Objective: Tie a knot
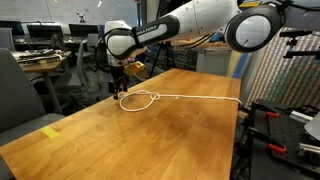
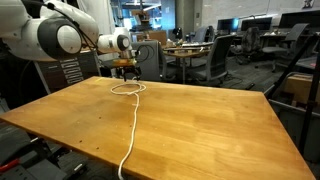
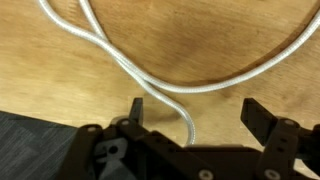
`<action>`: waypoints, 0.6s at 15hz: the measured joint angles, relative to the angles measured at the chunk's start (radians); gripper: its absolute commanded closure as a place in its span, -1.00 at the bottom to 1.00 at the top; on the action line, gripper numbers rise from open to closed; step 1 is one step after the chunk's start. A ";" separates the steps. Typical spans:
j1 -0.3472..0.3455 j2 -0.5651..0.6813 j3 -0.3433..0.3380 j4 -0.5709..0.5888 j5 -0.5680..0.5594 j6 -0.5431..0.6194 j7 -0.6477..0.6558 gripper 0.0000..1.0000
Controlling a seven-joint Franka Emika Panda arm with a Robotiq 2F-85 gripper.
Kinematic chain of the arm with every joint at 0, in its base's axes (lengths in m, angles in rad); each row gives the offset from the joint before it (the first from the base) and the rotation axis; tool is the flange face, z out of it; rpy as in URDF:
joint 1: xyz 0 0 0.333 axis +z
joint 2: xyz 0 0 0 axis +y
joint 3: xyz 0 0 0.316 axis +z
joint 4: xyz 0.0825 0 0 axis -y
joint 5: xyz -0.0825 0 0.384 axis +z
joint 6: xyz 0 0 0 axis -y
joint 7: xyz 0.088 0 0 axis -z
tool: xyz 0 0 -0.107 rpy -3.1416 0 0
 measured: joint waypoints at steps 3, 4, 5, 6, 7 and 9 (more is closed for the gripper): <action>0.003 0.002 0.000 0.002 0.000 0.001 0.008 -0.02; 0.004 0.002 0.000 0.003 0.000 0.003 0.009 0.16; 0.006 0.002 0.000 0.003 0.000 0.008 0.010 0.29; 0.007 0.002 0.000 0.003 0.000 0.014 0.010 0.43; 0.009 0.002 0.000 0.003 0.000 0.019 0.010 0.60; 0.012 0.002 -0.001 0.003 0.000 0.024 0.010 0.81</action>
